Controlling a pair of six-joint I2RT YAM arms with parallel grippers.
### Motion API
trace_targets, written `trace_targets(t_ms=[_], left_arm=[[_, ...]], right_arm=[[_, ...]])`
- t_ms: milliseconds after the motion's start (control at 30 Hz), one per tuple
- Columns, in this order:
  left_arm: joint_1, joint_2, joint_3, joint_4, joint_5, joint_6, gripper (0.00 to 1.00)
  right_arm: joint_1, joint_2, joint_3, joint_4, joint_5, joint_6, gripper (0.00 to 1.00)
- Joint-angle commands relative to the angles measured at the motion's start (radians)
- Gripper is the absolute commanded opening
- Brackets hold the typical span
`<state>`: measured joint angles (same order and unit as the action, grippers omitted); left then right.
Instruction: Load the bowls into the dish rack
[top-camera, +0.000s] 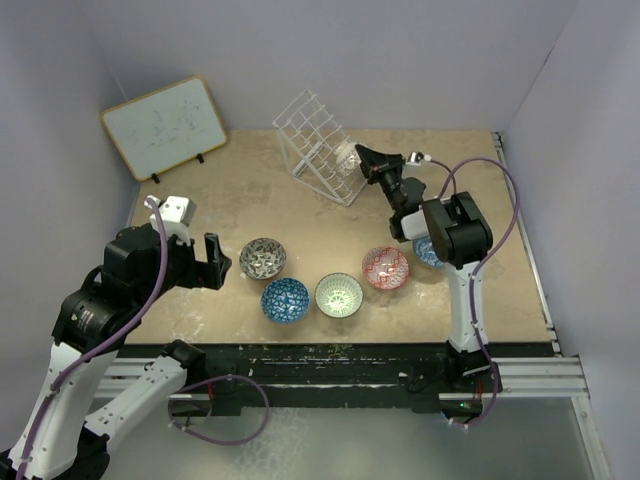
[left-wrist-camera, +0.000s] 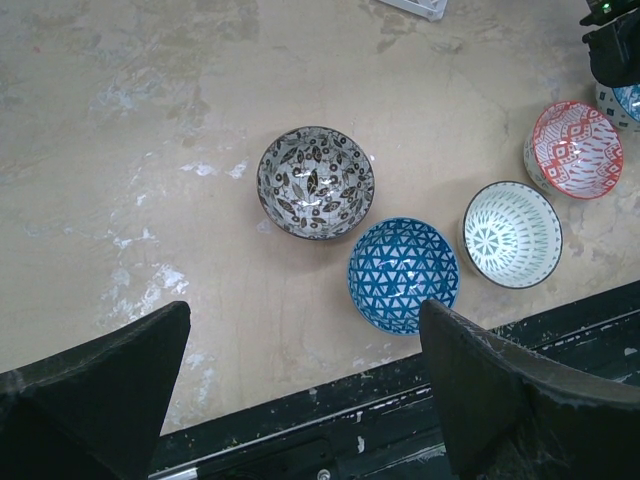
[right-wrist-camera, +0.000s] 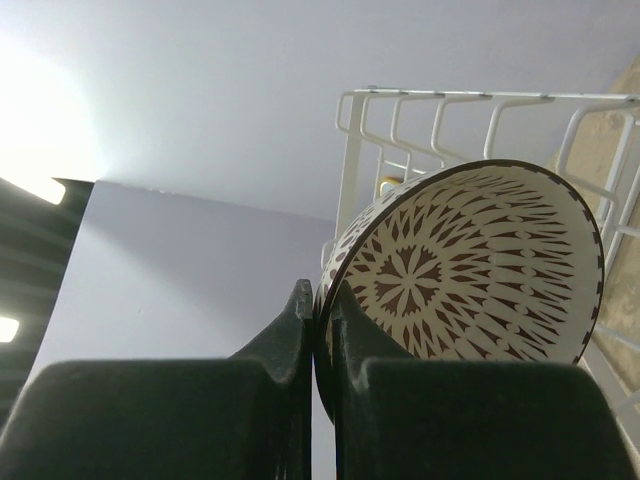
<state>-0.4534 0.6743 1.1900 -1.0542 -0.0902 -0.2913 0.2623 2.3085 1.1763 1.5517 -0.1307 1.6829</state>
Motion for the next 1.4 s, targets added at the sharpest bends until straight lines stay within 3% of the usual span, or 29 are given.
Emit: trace_targets(t_ms=[0, 400, 867, 1167, 1367], left_arm=[[0.005, -0.004, -0.004, 0.049, 0.014, 0.017, 0.99], [0.005, 0.0, -0.004, 0.048, 0.017, 0.017, 0.99], [0.005, 0.008, -0.004, 0.05, 0.013, 0.017, 0.99], [0.005, 0.011, -0.004, 0.049, 0.016, 0.02, 0.99], [0.005, 0.008, -0.004, 0.05, 0.016, 0.019, 0.99]], right_arm=[[-0.012, -0.134, -0.037, 0.381, -0.012, -0.021, 0.0], [-0.018, -0.131, -0.161, 0.383, 0.071, -0.019, 0.0], [-0.02, -0.029, -0.036, 0.383, 0.048, 0.004, 0.0], [-0.008, -0.03, -0.111, 0.383, 0.089, -0.001, 0.0], [-0.002, 0.039, -0.03, 0.381, 0.079, 0.019, 0.0]])
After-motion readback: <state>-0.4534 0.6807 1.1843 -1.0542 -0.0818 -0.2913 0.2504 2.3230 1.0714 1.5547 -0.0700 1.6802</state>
